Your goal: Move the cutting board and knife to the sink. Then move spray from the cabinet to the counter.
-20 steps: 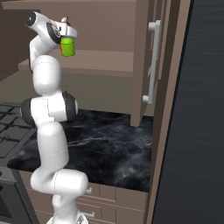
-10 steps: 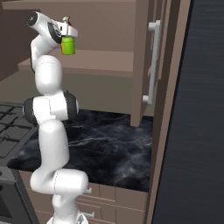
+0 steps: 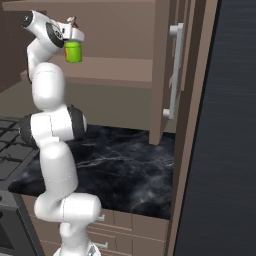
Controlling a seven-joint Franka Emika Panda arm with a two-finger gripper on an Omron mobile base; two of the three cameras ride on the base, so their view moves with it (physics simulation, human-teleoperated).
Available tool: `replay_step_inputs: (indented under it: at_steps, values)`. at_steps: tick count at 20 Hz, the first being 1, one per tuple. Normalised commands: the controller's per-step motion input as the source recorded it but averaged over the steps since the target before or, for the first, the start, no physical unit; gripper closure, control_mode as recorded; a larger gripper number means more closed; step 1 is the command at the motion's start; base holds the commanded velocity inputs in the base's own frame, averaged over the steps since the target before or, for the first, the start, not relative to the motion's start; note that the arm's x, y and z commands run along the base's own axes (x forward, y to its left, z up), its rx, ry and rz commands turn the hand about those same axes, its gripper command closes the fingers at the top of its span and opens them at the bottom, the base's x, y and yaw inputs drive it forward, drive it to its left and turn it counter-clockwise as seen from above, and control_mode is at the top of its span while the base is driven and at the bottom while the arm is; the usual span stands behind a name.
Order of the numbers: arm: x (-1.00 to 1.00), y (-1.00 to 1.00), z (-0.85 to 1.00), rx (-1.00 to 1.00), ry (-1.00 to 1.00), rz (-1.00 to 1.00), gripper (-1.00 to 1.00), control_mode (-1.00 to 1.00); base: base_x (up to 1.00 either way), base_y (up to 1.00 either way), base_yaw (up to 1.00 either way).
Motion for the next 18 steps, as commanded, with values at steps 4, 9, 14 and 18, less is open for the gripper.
replay_step_inputs:
  at_steps: [4, 9, 14, 18]
  values:
    - [-0.84, -0.04, 0.00, 0.00, -0.17, 0.00, 1.00, -1.00, 0.00, 0.00, 0.00]
    - [-0.98, -0.05, 0.00, 0.00, -0.21, 0.00, 1.00, -1.00, 0.00, 0.00, 0.00]
    - [-1.00, -0.05, 0.09, 0.03, -0.10, 0.00, 1.00, -1.00, 0.00, 0.00, 0.00]
    - [-1.00, -0.06, 0.56, 0.10, 0.00, 0.00, 1.00, -1.00, 0.00, 0.00, 0.00]
